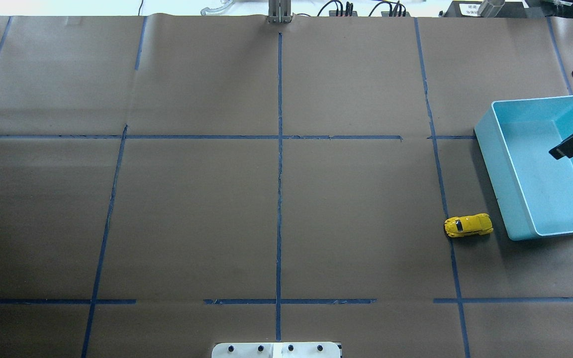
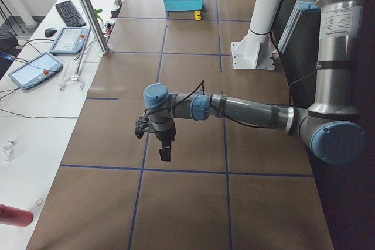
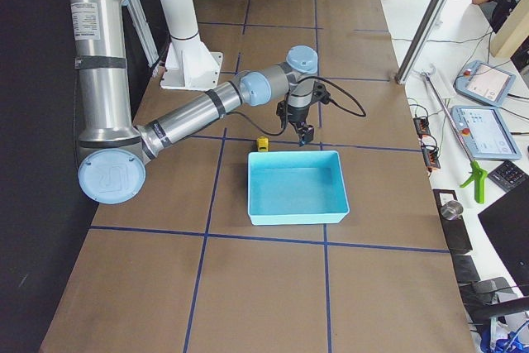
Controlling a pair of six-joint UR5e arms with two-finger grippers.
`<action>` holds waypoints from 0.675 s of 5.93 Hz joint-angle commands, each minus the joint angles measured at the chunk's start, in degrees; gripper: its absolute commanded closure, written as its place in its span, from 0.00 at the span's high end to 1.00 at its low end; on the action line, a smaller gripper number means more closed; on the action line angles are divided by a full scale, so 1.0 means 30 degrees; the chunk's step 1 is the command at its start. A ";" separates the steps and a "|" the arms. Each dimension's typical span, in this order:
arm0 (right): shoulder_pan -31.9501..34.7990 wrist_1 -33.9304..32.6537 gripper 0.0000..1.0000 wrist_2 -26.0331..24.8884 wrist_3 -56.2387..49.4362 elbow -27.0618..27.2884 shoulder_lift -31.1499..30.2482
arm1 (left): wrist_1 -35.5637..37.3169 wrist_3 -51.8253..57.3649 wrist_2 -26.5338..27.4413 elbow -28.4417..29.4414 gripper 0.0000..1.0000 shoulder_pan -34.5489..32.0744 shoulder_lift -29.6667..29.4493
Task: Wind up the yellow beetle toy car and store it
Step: 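Move the right gripper down over the car beside the blue bin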
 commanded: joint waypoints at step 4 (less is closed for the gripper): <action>-0.6305 0.0112 1.00 -0.3904 -1.1060 -0.0943 0.1597 | -0.0181 0.3647 -0.0650 0.0611 1.00 -0.2016 0.1313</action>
